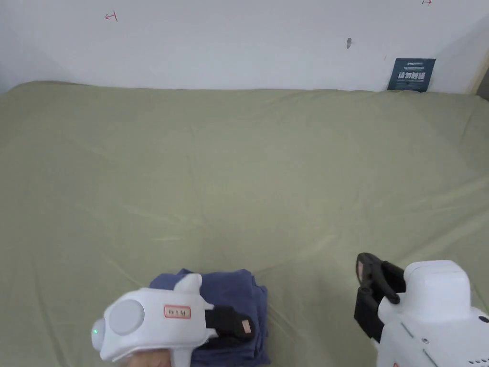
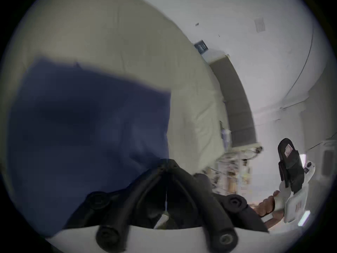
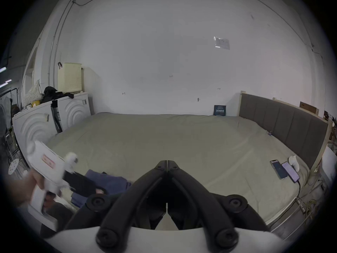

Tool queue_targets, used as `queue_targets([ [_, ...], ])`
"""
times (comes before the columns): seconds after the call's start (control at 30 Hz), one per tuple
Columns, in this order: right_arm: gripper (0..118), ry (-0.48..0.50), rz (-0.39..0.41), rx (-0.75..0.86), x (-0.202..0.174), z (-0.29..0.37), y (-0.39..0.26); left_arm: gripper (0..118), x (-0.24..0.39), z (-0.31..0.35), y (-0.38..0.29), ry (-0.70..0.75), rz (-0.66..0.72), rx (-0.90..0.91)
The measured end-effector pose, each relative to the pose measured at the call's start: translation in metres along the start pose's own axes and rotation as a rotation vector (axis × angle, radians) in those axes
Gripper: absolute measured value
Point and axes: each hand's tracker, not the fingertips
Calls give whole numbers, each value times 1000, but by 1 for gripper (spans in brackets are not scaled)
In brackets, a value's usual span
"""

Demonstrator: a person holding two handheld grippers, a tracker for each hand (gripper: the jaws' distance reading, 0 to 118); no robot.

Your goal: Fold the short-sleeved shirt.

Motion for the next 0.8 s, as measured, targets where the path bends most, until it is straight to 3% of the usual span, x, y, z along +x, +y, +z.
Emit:
queue_targets([
  [0.17,0,143,-107,-168,4,-19,-13,0,-6,-19,-5,10,0,36],
  [0.23,0,201,-122,-224,1,-33,-19,0,14,7,1,41,-106,62],
  [0.3,0,335,-190,-301,-5,-53,-26,0,26,41,10,88,-180,113],
  [0.33,0,409,-242,-355,-9,-67,-30,0,29,57,12,106,-200,140],
  [0.4,0,593,-422,-446,-17,-104,-47,0,26,95,22,172,-230,189],
  [0.5,0,780,-630,-573,-28,-162,-77,0,7,140,27,216,-208,209],
  [0.63,0,854,-786,-694,-26,-232,-105,0,-36,167,34,312,-153,182],
  [0.7,0,824,-817,-751,-19,-252,-117,0,-61,169,38,325,-104,129],
  [0.77,0,860,-858,-772,-7,-266,-130,0,-74,168,42,258,-73,69],
  [0.8,0,874,-928,-793,-4,-262,-136,8,-82,167,43,178,-35,31],
])
